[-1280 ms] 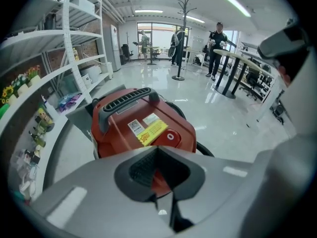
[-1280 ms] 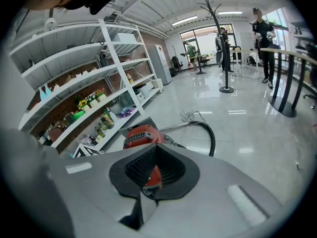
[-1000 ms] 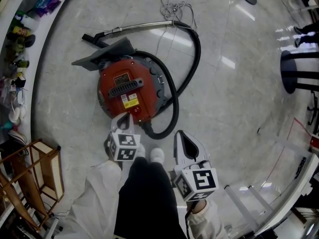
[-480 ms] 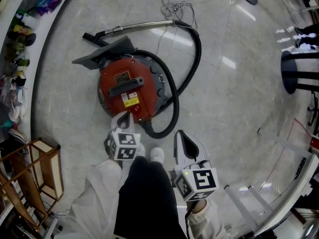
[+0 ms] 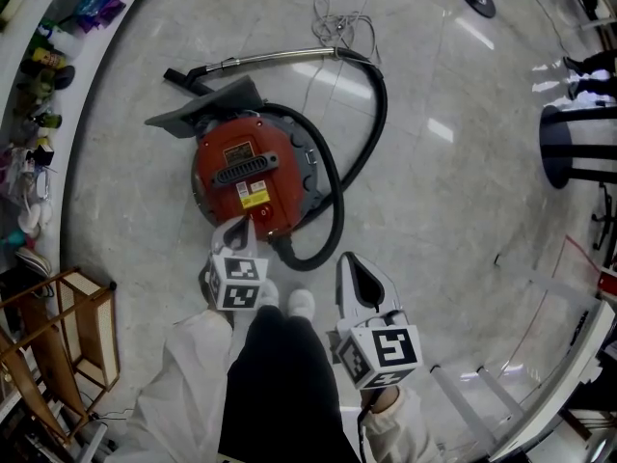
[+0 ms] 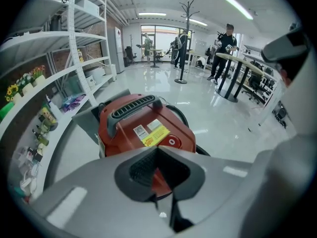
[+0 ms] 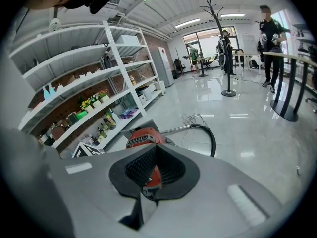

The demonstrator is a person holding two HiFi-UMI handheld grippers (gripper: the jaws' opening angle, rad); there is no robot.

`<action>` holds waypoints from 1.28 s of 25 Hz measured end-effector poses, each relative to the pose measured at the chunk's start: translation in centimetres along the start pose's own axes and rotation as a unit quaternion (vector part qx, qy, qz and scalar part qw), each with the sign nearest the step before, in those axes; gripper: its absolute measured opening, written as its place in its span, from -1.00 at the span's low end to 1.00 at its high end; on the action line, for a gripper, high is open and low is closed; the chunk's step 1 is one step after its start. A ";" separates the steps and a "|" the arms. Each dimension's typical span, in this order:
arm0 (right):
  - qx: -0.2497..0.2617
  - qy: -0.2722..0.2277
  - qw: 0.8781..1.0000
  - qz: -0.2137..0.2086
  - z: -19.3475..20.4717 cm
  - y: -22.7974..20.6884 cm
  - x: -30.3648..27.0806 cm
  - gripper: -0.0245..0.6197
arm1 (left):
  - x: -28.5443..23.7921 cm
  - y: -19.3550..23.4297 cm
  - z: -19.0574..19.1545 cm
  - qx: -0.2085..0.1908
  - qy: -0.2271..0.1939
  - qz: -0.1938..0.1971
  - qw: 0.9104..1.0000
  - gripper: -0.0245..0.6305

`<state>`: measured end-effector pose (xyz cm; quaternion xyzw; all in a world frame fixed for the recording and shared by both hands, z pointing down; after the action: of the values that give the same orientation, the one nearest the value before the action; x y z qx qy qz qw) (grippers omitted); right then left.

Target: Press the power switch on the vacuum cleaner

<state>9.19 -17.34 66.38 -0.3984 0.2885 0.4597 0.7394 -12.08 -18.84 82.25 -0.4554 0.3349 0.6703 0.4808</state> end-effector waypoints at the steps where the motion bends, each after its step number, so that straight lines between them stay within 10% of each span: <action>1: 0.003 -0.002 1.000 -0.001 -0.1 0.1 0.2 -0.92 | 0.3 0.0 0.0 0.001 -0.003 0.000 1.000 -0.93; 32: 0.067 -0.074 0.995 -0.018 -4.8 2.8 12.5 -0.92 | 22.4 -0.3 -4.8 0.044 -0.143 -0.049 0.987 -0.93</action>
<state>11.51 -15.11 53.09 -0.3183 0.2560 0.4541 0.7918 -13.16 -15.42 59.66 -0.3490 0.2690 0.6889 0.5756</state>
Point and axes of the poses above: the fingertips, and each gripper's own axes: x backward along the fingers, y to its left, z out of its underside, the point moved 8 cm from there along x, backward along the fingers, and after that the axes turned 13 degrees about y, right-handed, at the moved point
